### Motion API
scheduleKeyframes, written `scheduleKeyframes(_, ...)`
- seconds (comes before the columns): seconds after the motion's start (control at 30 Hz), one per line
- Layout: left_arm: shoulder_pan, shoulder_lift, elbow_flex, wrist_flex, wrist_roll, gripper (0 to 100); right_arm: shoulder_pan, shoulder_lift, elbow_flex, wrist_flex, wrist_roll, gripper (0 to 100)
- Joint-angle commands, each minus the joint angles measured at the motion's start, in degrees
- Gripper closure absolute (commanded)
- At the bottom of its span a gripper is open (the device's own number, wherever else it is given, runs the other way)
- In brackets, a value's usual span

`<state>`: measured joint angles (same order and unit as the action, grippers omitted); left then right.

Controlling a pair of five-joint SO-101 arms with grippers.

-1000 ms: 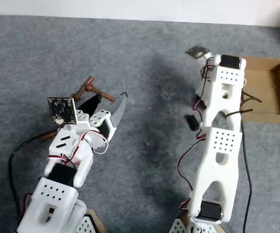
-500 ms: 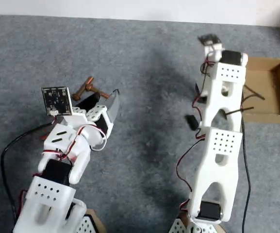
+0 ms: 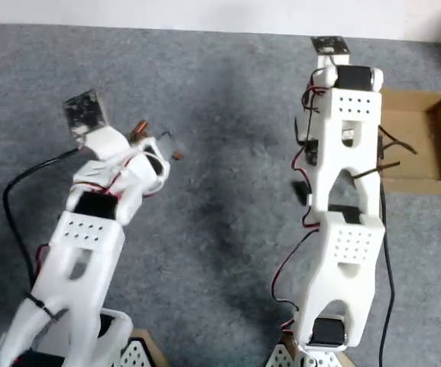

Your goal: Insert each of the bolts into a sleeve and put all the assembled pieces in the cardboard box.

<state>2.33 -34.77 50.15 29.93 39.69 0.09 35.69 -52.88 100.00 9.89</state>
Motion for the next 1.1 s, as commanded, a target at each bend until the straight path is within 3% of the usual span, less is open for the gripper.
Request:
scheduleKeyframes(0.0,-2.1,0.5,-3.7,-0.1,4.0,82,-0.7,-9.0,3.5,1.0,-2.4,99.3)
scheduleKeyframes(0.33,-3.8,12.5,-10.9,0.4,9.8,82,-2.0,-26.0,19.0,-1.4,-7.5,99.3)
scheduleKeyframes(0.43,-5.8,17.5,-17.0,5.1,10.6,82,-3.5,-31.6,27.6,-4.1,-8.8,99.3)
scheduleKeyframes(0.73,-6.8,31.5,-36.6,24.7,10.7,82,-7.6,-56.3,67.9,-25.6,-12.2,99.3)
scheduleKeyframes(1.07,-6.5,39.6,-40.7,24.0,10.7,82,-9.5,-69.7,96.1,-44.7,-12.7,99.3)
